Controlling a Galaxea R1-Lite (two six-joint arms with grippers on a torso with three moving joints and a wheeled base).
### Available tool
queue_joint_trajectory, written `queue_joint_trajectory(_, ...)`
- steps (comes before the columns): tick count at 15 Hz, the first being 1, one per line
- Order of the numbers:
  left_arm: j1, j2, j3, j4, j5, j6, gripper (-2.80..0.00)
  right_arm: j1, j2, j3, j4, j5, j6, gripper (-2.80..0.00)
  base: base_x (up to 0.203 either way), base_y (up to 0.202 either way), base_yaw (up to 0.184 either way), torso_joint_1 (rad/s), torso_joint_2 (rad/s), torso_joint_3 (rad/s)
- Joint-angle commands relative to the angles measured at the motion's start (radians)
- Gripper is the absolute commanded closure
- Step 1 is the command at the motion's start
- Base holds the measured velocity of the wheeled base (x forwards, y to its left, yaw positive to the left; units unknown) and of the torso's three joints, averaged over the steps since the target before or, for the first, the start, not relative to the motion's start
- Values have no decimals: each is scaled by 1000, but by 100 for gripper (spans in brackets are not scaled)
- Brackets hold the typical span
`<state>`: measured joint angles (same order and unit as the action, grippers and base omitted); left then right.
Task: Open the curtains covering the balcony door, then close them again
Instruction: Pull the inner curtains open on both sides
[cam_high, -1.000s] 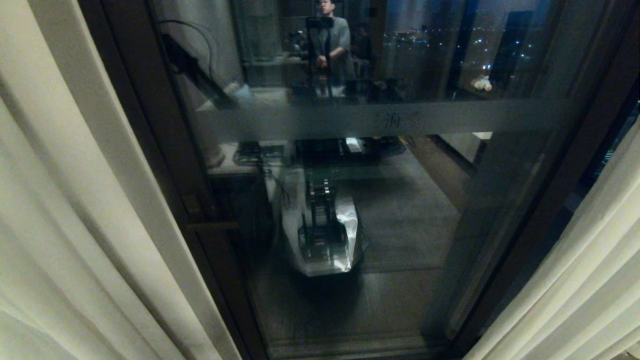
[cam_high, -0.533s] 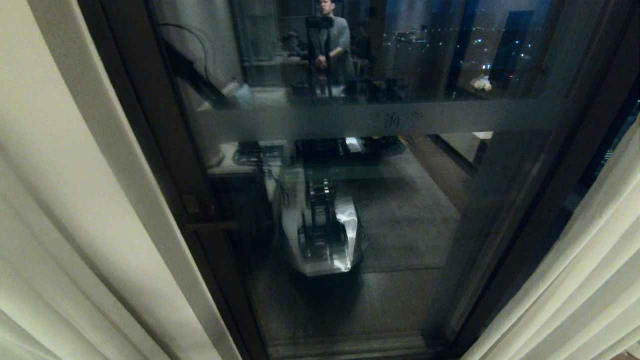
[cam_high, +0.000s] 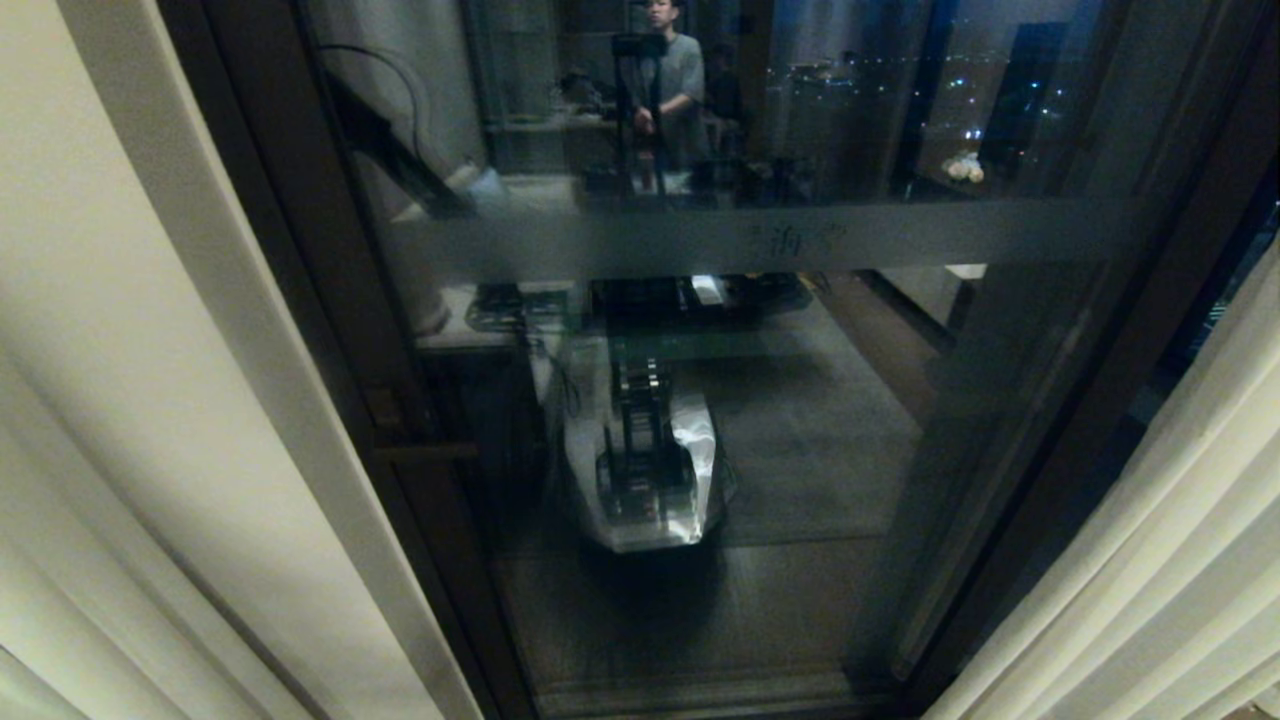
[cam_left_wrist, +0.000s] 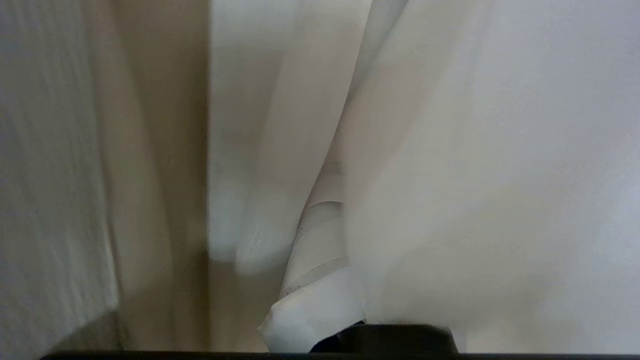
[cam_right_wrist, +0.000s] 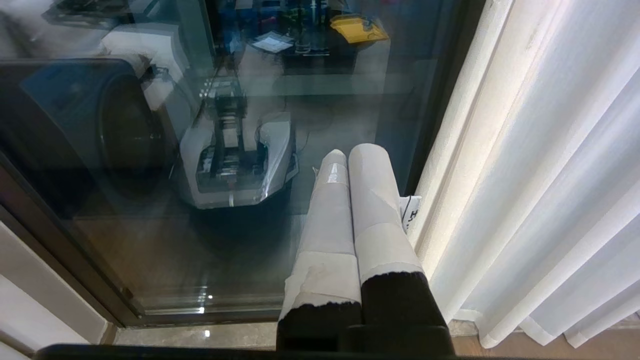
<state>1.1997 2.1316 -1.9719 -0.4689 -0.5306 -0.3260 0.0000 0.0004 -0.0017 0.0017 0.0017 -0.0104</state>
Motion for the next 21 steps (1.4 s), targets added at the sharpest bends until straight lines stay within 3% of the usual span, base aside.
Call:
queue_joint_trajectory(1, -5, -42, 1, -7, -4, -2, 0, 0, 1, 0, 0, 0, 0, 0, 0, 0, 0, 0, 0, 0)
queue_joint_trajectory(5, -3, -119, 54, -1, -32, -2, 0, 0, 1, 0, 0, 0, 0, 0, 0, 0, 0, 0, 0, 0)
queue_joint_trajectory(11, -6, -274, 250, -5, -56, -2, 0, 0, 1, 0, 0, 1, 0, 0, 0, 0, 0, 0, 0, 0)
queue_joint_trajectory(16, -40, -413, 480, -35, -81, 4, 0, 0, 1, 0, 0, 0, 0, 0, 0, 0, 0, 0, 0, 0)
queue_joint_trajectory(21, -91, -472, 566, -53, -92, 11, 0, 0, 1, 0, 0, 0, 0, 0, 0, 0, 0, 0, 0, 0)
